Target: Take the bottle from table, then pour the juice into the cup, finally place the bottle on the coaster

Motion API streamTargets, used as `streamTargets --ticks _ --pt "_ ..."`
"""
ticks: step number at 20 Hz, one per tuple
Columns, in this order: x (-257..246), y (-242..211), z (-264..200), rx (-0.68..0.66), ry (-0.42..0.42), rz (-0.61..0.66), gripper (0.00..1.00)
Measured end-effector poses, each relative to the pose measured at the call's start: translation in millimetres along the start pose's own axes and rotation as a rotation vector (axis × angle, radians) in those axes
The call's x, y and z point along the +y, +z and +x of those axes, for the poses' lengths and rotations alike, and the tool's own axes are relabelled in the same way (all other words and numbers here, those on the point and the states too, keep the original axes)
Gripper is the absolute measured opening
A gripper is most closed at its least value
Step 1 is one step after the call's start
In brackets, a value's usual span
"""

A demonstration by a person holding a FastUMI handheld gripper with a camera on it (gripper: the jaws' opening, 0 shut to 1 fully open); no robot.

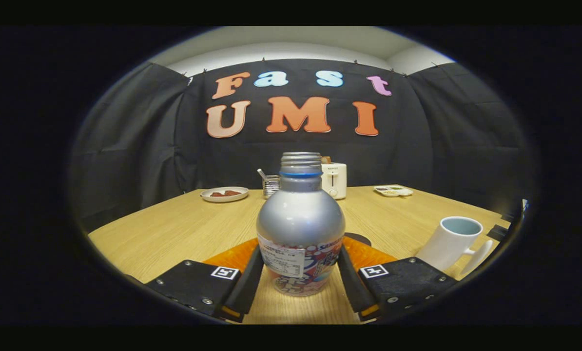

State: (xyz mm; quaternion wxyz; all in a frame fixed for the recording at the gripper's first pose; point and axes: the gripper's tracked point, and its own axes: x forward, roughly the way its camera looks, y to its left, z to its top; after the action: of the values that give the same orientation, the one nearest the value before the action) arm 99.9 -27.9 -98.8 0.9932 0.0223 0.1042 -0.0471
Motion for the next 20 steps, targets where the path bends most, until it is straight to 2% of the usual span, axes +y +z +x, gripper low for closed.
streamTargets --ticks 4,6,20 --pt "-9.9 3.2 -3.0 0.02 -0.048 -0.035 0.7" --pt "-9.8 7.2 -5.0 0.014 -0.042 -0.001 0.69" --pt "-20.5 56.3 -17.0 -0.042 0.088 0.588 0.69"
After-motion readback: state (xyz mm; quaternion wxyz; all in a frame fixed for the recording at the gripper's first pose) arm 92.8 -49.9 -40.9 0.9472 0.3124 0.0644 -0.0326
